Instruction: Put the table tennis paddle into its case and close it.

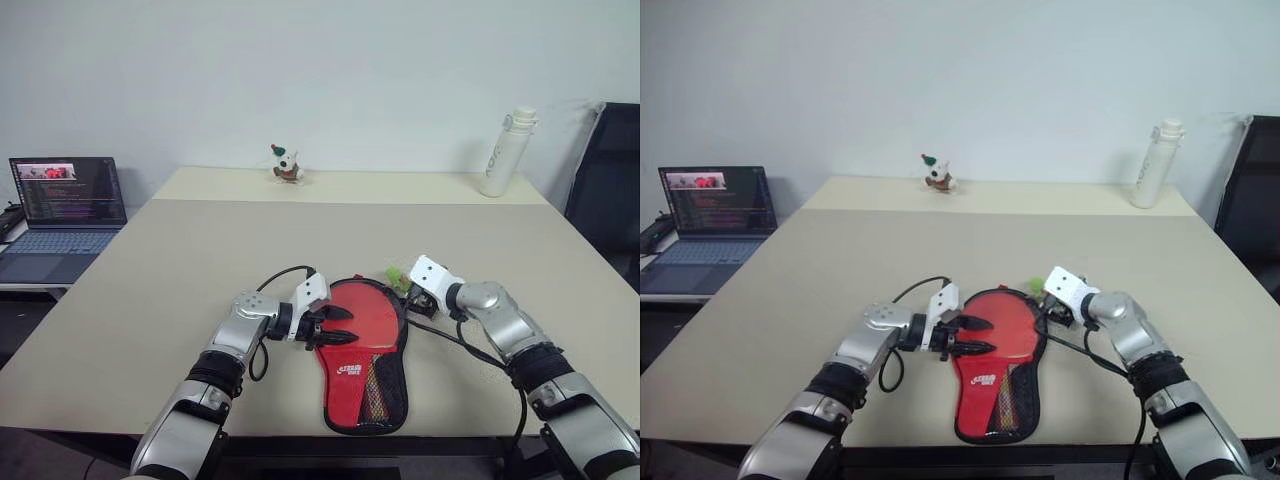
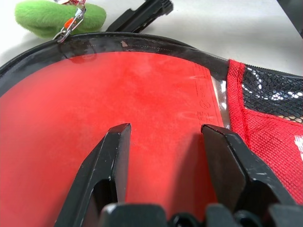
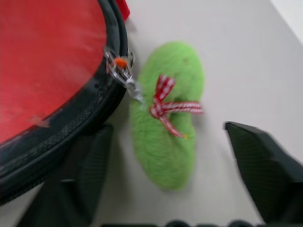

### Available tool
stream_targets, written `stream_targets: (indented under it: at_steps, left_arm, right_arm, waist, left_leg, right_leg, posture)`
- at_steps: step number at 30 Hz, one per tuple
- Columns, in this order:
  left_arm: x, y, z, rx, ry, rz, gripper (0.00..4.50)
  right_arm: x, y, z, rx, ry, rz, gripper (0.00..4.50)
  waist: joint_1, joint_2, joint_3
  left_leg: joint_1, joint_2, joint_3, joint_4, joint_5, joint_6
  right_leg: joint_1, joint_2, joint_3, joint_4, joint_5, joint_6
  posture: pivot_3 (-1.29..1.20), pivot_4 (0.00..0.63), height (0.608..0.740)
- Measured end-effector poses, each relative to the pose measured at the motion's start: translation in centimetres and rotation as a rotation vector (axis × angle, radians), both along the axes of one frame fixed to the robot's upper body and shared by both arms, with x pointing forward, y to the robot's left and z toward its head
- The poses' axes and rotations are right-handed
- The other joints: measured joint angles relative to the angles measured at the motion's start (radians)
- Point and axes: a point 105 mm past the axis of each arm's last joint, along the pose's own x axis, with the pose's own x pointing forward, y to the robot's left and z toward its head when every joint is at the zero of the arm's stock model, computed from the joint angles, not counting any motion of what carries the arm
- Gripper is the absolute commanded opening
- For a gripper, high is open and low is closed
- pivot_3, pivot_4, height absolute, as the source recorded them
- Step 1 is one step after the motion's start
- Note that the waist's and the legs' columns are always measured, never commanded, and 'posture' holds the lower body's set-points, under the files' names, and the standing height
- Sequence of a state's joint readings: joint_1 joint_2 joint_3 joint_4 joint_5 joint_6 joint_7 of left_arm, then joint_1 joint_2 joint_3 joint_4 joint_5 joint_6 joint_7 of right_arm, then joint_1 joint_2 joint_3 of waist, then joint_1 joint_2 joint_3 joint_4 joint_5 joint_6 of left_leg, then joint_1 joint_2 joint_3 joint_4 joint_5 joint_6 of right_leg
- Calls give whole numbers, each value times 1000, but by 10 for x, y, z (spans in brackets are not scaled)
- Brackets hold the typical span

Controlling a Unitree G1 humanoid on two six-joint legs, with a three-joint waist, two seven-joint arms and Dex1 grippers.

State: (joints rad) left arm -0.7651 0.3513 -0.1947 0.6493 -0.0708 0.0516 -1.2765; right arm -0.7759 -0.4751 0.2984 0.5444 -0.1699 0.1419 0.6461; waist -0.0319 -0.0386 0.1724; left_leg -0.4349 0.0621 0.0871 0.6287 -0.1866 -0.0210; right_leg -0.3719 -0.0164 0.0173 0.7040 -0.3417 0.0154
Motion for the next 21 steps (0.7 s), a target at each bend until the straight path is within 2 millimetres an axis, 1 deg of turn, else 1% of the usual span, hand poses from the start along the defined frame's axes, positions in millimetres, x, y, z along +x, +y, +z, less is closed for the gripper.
stream_targets:
  at_steps: [1,2,4,5,6,8,14,21]
  left_arm:
    - [0,0,0,0,1,0,2582]
    - [1,-1,0,0,3,0,2582]
    - [2,-1,-1,4,1,-1,2582]
    - [2,-2,-1,4,3,-3,2582]
    - [3,-5,-1,3,7,-5,2582]
    - [4,-11,-2,-3,17,-13,2582]
    - [5,-26,-4,-16,34,-44,2582]
    - [8,-32,-6,11,27,-67,2582]
  right_arm:
    - [0,-1,-1,-6,3,-3,2459]
    - [1,-1,-2,-10,5,-5,2171]
    - [1,-3,-3,-26,5,-9,1369]
    - [1,-6,-3,-37,5,-14,1063]
    - [1,-10,-3,-48,4,-19,666]
    - [1,-15,0,-65,-1,-25,32]
    - [-7,-23,4,-99,5,-3,32]
    - [-21,-24,3,-118,26,16,32]
  waist:
    - [0,0,0]
    - [0,0,0]
    - [0,0,0]
    - [0,0,0]
    - [1,0,0]
    - [3,0,0]
    - [3,1,0]
    - [4,1,-1]
  left_leg:
    - [0,0,0,0,0,0]
    - [0,0,0,0,0,0]
    - [0,0,0,1,0,0]
    - [0,0,0,1,0,0]
    - [0,0,0,1,0,0]
    - [0,0,-1,1,0,0]
    - [1,0,0,1,0,0]
    - [1,-1,-1,1,0,0]
  right_leg:
    - [0,0,0,0,0,0]
    - [0,0,0,1,0,0]
    - [0,0,0,1,0,0]
    - [0,0,0,1,0,0]
    - [0,0,0,1,0,0]
    - [1,0,0,1,0,0]
    - [1,0,0,1,0,0]
    - [2,0,0,1,0,0]
  posture:
    - [0,150,740]
    - [0,150,740]
    - [0,150,740]
    - [0,150,740]
    - [0,150,740]
    - [0,150,740]
    - [0,150,740]
    - [0,150,740]
